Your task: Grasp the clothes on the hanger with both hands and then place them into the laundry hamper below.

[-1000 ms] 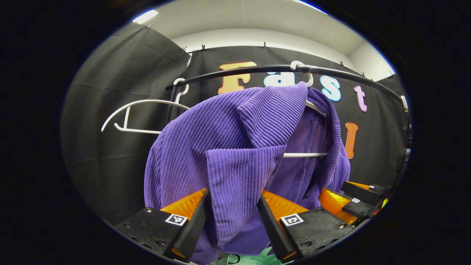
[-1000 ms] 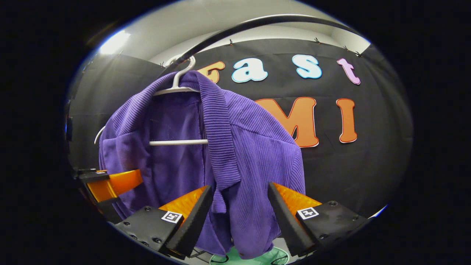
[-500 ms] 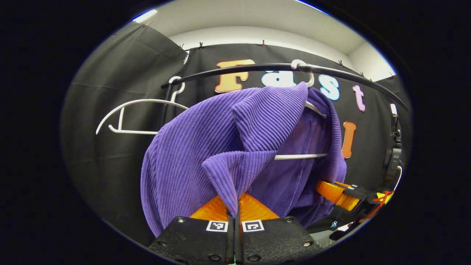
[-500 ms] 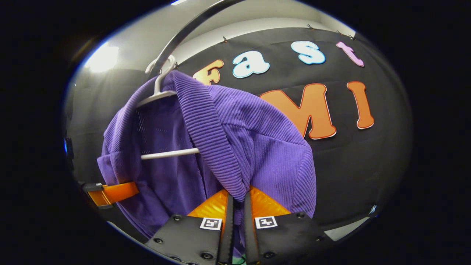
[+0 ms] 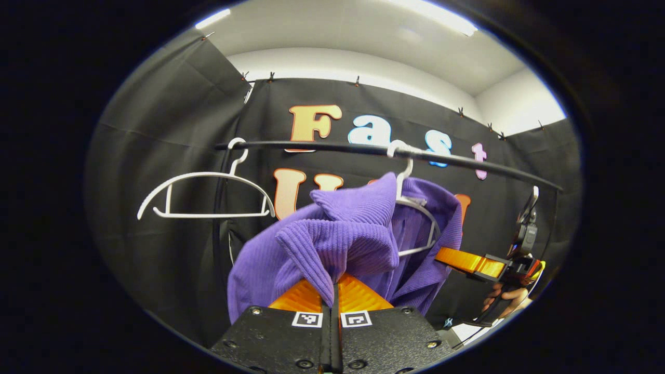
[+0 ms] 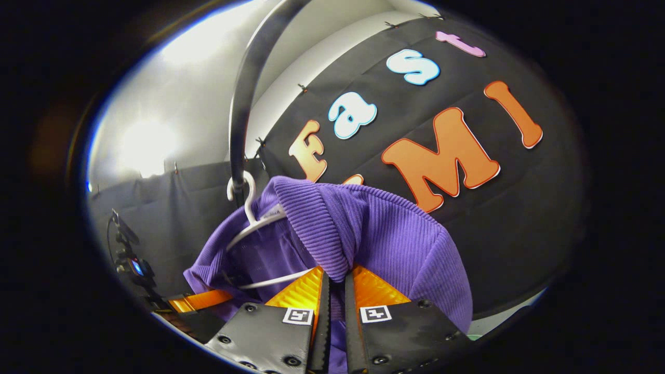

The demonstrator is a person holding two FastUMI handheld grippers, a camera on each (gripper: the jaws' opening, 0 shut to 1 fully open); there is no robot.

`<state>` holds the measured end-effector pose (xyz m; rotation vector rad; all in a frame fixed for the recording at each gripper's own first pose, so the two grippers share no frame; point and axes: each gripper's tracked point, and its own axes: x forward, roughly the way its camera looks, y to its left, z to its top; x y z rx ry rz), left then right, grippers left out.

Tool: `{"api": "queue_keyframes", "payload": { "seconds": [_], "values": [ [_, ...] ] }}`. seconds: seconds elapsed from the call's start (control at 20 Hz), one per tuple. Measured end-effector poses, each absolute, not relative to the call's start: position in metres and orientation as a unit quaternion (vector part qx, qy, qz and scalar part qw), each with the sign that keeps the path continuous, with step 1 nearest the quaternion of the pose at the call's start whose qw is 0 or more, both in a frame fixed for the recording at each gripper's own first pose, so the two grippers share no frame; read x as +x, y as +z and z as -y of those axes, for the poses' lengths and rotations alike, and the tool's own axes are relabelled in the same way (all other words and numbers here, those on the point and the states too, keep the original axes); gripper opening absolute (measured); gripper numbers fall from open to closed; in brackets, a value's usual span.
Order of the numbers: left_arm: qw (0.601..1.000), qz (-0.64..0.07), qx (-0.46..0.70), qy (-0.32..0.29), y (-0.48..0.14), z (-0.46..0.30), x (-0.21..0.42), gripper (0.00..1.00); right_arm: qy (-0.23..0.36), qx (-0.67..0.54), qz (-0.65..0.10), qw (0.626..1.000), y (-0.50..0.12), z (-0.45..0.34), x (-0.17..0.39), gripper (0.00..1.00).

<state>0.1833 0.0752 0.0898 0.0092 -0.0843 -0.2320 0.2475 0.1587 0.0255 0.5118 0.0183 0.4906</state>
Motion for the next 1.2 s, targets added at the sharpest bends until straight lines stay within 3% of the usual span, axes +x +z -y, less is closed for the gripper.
{"api": "queue_keyframes", "payload": {
  "seconds": [0.2,0.25,0.65,1.2],
  "values": [
    [0.992,0.062,-0.003,-0.114,0.125,-0.092,0.172,0.00,0.244,0.316,0.019,0.917,0.056,-0.132,0.254,0.19],
    [0.991,0.066,-0.007,-0.114,0.129,-0.097,0.172,0.00,0.237,0.328,0.026,0.914,0.061,-0.123,0.262,0.07],
    [0.991,0.062,-0.003,-0.117,0.149,-0.123,0.174,0.00,0.238,0.376,0.029,0.895,0.073,-0.101,0.281,0.07],
    [0.994,0.069,0.051,-0.069,0.160,-0.186,0.214,0.00,0.231,0.357,0.015,0.905,0.091,-0.095,0.304,0.07]
  ]
}}
